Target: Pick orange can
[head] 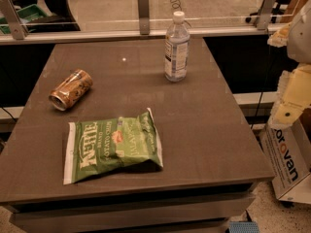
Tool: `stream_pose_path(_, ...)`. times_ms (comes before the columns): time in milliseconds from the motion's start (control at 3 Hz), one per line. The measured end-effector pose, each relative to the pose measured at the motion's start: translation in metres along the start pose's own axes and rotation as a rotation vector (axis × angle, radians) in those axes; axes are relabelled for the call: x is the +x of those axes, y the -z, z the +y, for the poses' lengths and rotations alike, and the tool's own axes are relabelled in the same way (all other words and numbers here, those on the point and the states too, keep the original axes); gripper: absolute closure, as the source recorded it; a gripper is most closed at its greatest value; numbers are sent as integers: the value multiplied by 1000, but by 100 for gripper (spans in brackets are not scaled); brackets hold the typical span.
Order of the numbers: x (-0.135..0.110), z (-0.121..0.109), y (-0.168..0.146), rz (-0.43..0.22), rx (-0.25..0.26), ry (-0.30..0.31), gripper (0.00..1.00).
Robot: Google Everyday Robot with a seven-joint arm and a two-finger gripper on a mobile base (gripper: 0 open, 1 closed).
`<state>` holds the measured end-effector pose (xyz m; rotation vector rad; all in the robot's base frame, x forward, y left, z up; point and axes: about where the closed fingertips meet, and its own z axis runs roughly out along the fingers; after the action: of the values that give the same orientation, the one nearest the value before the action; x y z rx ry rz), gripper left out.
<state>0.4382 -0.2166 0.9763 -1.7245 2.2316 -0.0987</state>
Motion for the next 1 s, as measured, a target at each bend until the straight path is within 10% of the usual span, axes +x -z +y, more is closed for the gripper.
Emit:
stream_pose_path(667, -2, -2, 4, -18, 3, 20, 0)
stream_pose_path(1000, -38, -1, 5, -101, -26, 145, 0)
